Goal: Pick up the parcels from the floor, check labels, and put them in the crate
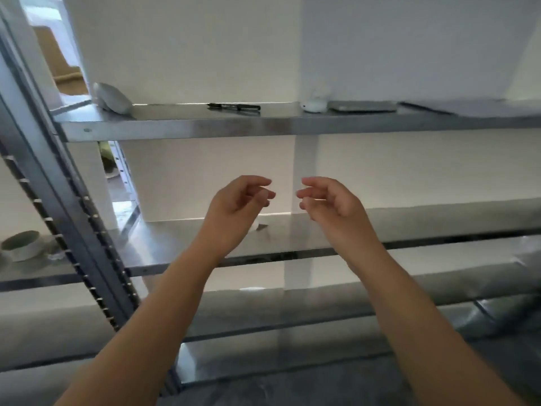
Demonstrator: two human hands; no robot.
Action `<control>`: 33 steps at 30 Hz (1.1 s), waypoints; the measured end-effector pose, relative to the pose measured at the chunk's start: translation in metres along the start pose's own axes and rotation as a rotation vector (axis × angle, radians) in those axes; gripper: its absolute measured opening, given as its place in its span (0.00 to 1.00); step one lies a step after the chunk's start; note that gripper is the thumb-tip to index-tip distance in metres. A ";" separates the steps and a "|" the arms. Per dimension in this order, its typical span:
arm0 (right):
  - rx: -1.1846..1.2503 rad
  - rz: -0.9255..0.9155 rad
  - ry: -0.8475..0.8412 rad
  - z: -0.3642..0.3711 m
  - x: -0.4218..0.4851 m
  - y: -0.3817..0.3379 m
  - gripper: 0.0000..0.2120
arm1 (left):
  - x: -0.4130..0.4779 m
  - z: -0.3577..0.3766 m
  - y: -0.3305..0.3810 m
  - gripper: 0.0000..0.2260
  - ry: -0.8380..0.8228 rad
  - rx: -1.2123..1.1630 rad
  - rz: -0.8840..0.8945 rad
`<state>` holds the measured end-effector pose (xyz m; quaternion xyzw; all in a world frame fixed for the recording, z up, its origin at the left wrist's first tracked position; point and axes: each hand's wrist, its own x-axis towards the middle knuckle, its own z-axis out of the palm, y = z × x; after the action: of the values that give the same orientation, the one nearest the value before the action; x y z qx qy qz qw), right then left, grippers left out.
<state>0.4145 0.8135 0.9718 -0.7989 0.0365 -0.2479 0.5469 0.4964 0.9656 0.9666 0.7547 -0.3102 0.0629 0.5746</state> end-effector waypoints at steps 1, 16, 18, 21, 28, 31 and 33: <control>-0.011 0.009 0.023 -0.016 -0.002 0.004 0.11 | 0.004 0.017 0.007 0.08 -0.038 -0.009 0.007; -0.153 0.043 0.389 -0.314 -0.045 0.079 0.12 | 0.054 0.326 0.119 0.08 -0.376 -0.184 0.168; -0.160 0.058 0.448 -0.348 -0.051 0.091 0.13 | 0.055 0.364 0.126 0.08 -0.415 -0.217 0.171; -0.136 0.102 0.544 -0.390 -0.059 0.109 0.13 | 0.054 0.414 0.135 0.08 -0.466 -0.258 0.186; -0.147 0.195 0.684 -0.448 -0.055 0.153 0.12 | 0.085 0.501 0.137 0.07 -0.626 -0.311 0.209; -0.185 0.213 0.762 -0.467 -0.049 0.170 0.12 | 0.106 0.538 0.136 0.06 -0.707 -0.373 0.208; -0.225 0.232 0.830 -0.483 -0.043 0.177 0.12 | 0.119 0.564 0.138 0.07 -0.784 -0.400 0.223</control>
<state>0.2037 0.3437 0.9337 -0.6768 0.3690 -0.4793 0.4196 0.3693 0.3862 0.9480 0.5578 -0.5897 -0.2272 0.5380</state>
